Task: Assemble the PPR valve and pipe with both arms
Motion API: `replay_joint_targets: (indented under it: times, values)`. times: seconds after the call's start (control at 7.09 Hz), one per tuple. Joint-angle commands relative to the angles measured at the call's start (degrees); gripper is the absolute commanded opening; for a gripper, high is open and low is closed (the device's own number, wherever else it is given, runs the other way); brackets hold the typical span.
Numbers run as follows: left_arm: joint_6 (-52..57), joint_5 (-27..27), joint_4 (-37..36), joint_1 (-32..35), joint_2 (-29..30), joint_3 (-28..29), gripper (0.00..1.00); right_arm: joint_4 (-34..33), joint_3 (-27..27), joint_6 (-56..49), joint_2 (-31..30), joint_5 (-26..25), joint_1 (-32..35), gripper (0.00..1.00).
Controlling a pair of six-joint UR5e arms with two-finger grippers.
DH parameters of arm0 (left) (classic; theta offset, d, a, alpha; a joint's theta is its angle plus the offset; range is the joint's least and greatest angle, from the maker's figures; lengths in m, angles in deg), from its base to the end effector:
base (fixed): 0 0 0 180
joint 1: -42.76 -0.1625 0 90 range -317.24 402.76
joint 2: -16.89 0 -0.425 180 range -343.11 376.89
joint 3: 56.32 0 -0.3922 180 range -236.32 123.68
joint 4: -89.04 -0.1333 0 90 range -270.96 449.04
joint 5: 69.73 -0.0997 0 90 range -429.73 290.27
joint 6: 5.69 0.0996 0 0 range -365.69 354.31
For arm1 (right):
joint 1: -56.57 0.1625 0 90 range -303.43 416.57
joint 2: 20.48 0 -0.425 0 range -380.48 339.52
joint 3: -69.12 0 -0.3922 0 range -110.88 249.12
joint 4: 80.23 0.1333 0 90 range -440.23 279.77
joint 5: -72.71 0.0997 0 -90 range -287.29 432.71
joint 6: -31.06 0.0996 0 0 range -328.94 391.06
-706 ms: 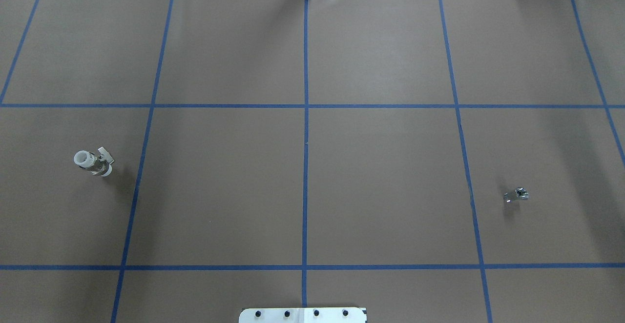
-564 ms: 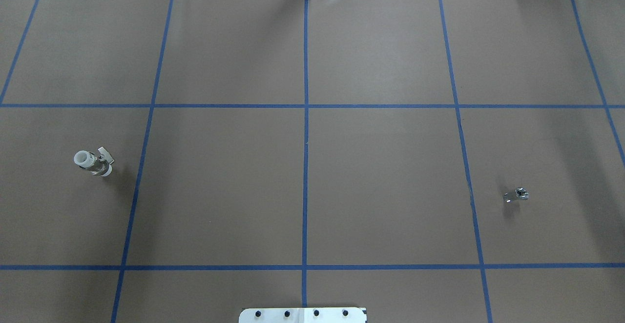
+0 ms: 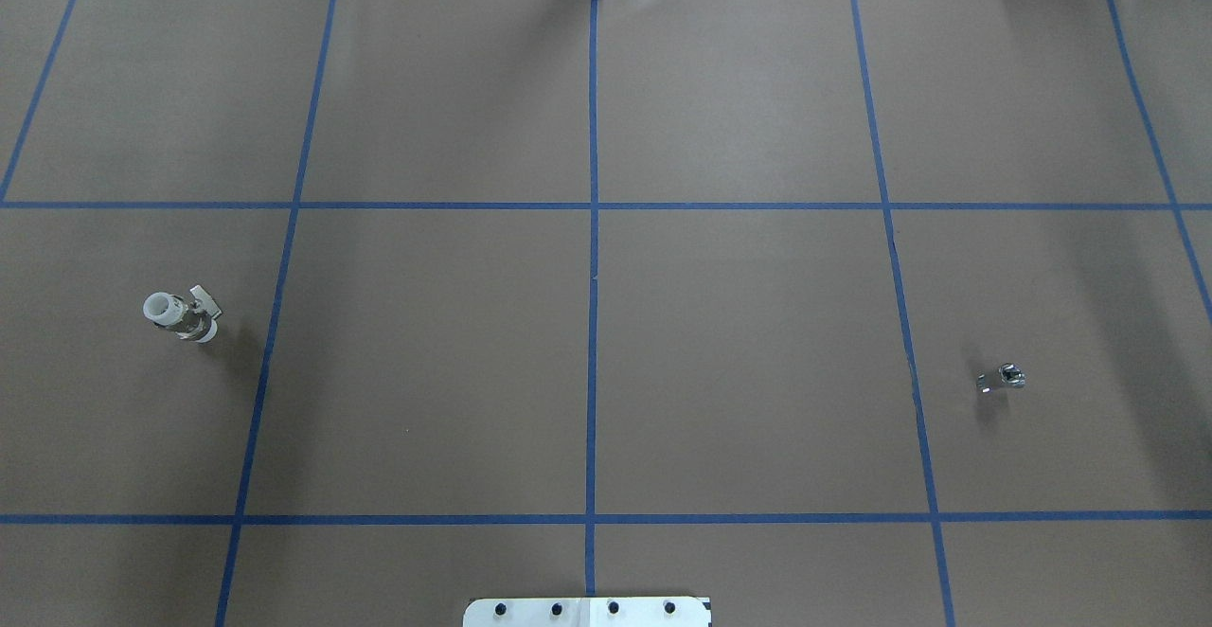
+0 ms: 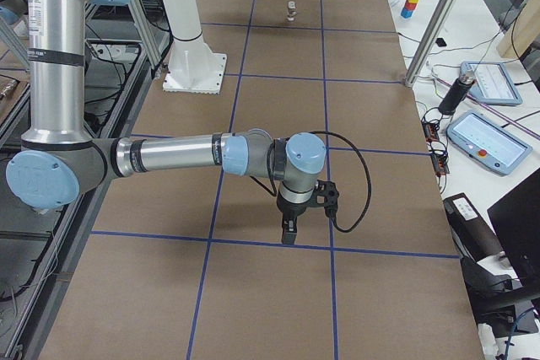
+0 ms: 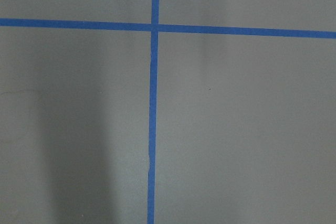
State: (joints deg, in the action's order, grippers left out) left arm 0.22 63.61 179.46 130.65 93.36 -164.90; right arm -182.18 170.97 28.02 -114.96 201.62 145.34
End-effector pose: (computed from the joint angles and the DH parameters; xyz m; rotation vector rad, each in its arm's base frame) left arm -0.0503 -0.3995 0.6038 0.1160 0.7533 0.1692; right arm 0.0611 -0.4504 0.6211 -0.0661 -0.6799 -0.0445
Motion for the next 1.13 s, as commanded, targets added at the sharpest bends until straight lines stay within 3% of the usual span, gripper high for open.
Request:
replay_joint_targets:
  times: [0.0, 0.28, 0.56, 0.85, 0.99]
  values:
    - [-0.5, 0.1, 0.9, -0.1, 3.0, 0.1, 1.0, 0.0, 0.0, 0.0, 0.0, 0.1, 0.0, 1.0]
    - [-0.2, 0.0, 1.9, -0.1, 5.3, 0.4, 1.0, 0.0, 0.0, 0.0, 0.0, 0.0, 0.0, 1.0]
    - [-0.3, 0.2, 10.3, -0.5, 6.3, 0.5, 1.0, 0.0, 0.0, 0.0, -0.1, 0.1, 0.0, 1.0]
    - [-1.5, 0.2, 10.7, -3.9, 10.5, 1.4, 1.0, 0.0, -0.1, 0.0, -0.1, 0.1, 0.0, 1.0]
    - [-11.8, 0.3, 12.3, -6.7, 11.4, 0.9, 1.0, 0.0, -0.2, 0.0, -0.1, 0.0, 0.0, 1.0]
